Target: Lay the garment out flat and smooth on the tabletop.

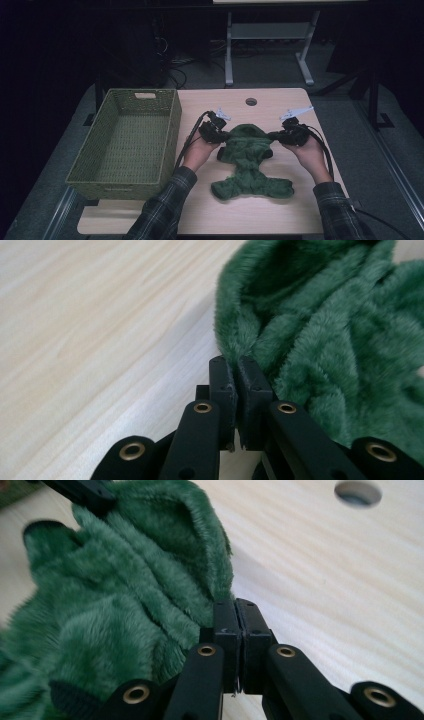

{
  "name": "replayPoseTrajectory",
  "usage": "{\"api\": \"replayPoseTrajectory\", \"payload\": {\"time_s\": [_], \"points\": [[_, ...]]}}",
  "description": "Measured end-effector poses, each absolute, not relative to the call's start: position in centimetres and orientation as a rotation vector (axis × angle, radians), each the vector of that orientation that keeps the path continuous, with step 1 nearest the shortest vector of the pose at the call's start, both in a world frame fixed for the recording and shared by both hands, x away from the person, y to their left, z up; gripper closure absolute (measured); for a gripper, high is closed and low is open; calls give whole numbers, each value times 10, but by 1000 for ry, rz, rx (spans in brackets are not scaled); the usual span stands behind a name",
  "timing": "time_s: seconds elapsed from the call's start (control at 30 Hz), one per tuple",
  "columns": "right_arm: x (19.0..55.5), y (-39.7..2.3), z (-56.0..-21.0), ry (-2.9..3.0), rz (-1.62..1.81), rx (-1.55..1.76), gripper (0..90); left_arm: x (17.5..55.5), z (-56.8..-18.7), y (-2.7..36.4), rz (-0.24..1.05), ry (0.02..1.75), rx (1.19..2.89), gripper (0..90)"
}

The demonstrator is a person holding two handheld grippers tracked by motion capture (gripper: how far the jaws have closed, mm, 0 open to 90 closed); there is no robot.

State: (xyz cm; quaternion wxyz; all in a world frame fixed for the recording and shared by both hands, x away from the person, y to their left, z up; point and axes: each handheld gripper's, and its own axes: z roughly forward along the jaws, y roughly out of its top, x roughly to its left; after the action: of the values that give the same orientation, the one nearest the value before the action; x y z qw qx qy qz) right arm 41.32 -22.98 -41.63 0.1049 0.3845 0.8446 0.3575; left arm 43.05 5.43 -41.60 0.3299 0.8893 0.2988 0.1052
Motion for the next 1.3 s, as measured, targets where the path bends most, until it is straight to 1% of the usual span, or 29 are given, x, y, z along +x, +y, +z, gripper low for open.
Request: {"api": "replayPoseTrajectory", "payload": {"time_s": [0.1,0.13,0.2,0.23,0.47,0.57,0.6,0.67,0.7,0.73,0.77,0.83,0.87,0.93,1.0,1.03,1.1,1.17,1.3], "points": [[417,-228,-432,2496,1034,1163,887,434,-433,56,268,812,2332,868],[417,-228,-432,2496,1034,1163,887,434,-439,58,255,830,2325,868],[419,-229,-444,2513,1012,1188,887,436,-448,60,234,855,2322,869],[420,-230,-451,2527,997,1191,887,436,-451,61,235,854,2327,869],[419,-229,-465,2523,979,1221,887,436,-461,63,253,859,2328,866],[419,-231,-466,2515,995,1234,887,435,-461,62,259,850,2327,844],[419,-230,-466,2514,997,1231,874,436,-461,63,254,852,2327,798],[419,-230,-464,2510,1017,1229,810,435,-459,62,264,856,2313,734],[419,-230,-464,2510,1017,1229,810,436,-457,63,265,847,2322,734],[418,-231,-462,2501,1021,1225,790,436,-454,64,268,836,2327,708],[417,-233,-457,2481,1041,1213,741,435,-451,64,263,846,2313,644],[417,-234,-453,2471,1055,1228,728,435,-444,66,255,833,2292,628],[416,-236,-443,2456,1081,1228,695,435,-438,67,252,823,2281,578],[416,-236,-440,2451,1083,1221,689,432,-429,67,260,810,2258,567],[414,-236,-425,2431,1096,1206,659,429,-422,67,253,797,2253,513],[414,-236,-425,2431,1096,1206,659,427,-419,66,244,793,2254,513],[411,-237,-417,2405,1101,1197,644,423,-412,68,234,778,2262,459],[409,-237,-412,2415,1106,1209,599,416,-407,70,234,761,2264,416],[402,-238,-405,2410,1116,1200,564,402,-400,78,244,739,2268,328]]}}
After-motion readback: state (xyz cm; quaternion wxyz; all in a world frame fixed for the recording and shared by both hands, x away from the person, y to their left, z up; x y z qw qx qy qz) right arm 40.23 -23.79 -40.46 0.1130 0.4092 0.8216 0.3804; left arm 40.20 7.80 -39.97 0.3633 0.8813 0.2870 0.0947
